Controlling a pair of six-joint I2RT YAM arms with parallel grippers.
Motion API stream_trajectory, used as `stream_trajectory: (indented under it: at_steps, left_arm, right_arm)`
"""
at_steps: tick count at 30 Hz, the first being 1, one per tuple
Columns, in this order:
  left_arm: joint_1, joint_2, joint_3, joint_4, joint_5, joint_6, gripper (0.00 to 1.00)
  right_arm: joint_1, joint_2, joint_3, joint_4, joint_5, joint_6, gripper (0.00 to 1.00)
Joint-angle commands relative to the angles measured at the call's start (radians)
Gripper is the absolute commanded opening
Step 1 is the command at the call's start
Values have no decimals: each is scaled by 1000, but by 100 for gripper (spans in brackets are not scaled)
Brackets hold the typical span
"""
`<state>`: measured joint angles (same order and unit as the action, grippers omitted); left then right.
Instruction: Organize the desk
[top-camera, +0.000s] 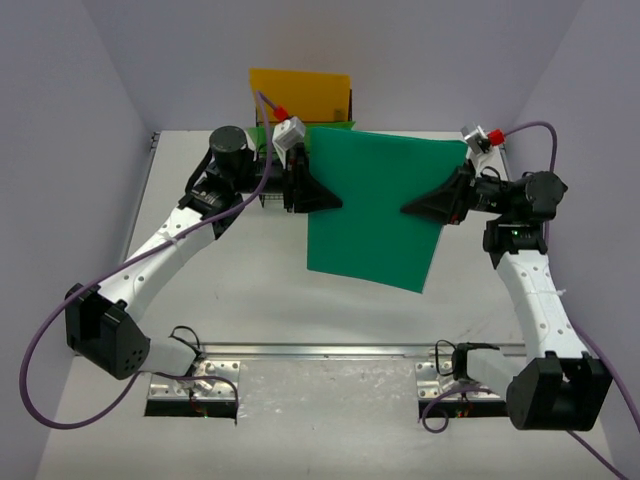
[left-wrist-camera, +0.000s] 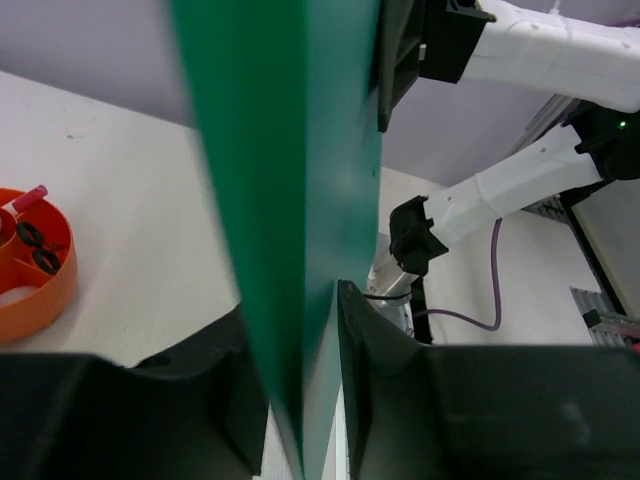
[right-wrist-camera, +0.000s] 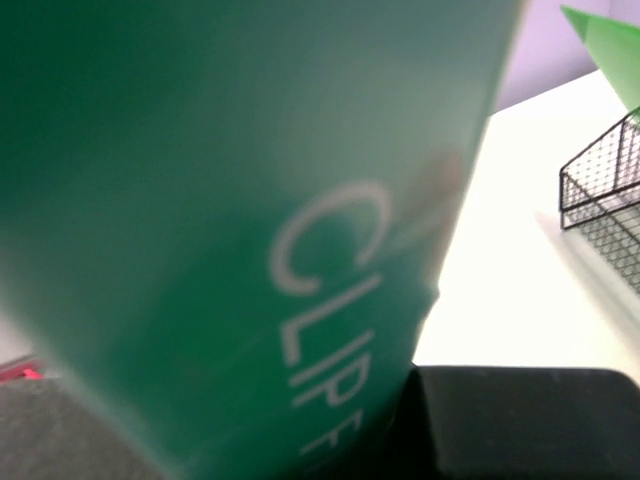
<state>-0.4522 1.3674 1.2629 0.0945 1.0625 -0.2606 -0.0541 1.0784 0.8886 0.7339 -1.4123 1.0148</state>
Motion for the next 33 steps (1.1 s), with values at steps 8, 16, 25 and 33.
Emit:
stream_trajectory:
  at_steps: [8, 16, 25, 33]
  left_arm:
    - [48, -66, -87, 48, -32, -134, 0]
    - [213, -102, -273, 279, 0, -395, 0]
    - [218, -83, -381, 471, 17, -552, 0]
    - [220, -71, -508, 752, -4, -793, 0]
  right_arm:
    - [36, 120, 48, -150, 147, -72, 36]
    - [37, 170, -13, -237, 205, -94, 56]
    - [46, 204, -146, -302, 313, -165, 67]
    - [122, 317, -218, -106, 348, 24, 65]
